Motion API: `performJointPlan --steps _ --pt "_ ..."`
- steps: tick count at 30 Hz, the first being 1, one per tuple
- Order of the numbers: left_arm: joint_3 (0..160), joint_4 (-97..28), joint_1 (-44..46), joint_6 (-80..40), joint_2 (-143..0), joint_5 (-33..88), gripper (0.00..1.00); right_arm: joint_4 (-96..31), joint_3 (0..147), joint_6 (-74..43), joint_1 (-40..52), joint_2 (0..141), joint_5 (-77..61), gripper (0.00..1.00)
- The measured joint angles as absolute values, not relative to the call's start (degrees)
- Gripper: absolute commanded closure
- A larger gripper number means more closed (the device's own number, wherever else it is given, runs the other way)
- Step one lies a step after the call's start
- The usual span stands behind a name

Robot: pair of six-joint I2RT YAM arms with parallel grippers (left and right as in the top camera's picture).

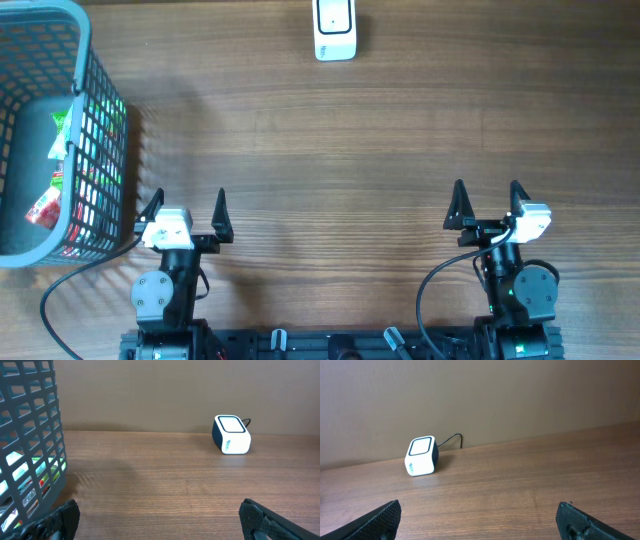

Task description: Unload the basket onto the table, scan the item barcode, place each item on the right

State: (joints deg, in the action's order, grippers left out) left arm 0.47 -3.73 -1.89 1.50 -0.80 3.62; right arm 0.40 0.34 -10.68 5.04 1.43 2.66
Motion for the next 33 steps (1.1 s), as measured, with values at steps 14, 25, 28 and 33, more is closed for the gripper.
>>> performJointPlan --steps 14,25,28,33 --pt "0.47 -3.73 -1.89 1.50 -0.80 3.62 0.00 0.40 0.34 -10.68 5.04 1.43 2.66 0.00" --pt "0.47 -3.73 -1.89 1.50 -0.80 3.62 0.00 0.40 0.34 -10.68 5.04 1.43 2.66 0.00" --pt "0.47 -3.73 -1.89 1.50 -0.80 3.62 0.00 0.40 0.34 -10.68 5.04 1.43 2.66 0.00" --pt "0.43 -1.58 -1.89 3.16 -0.80 3.62 0.00 0.40 0.34 -10.68 5.04 1.43 2.66 0.00"
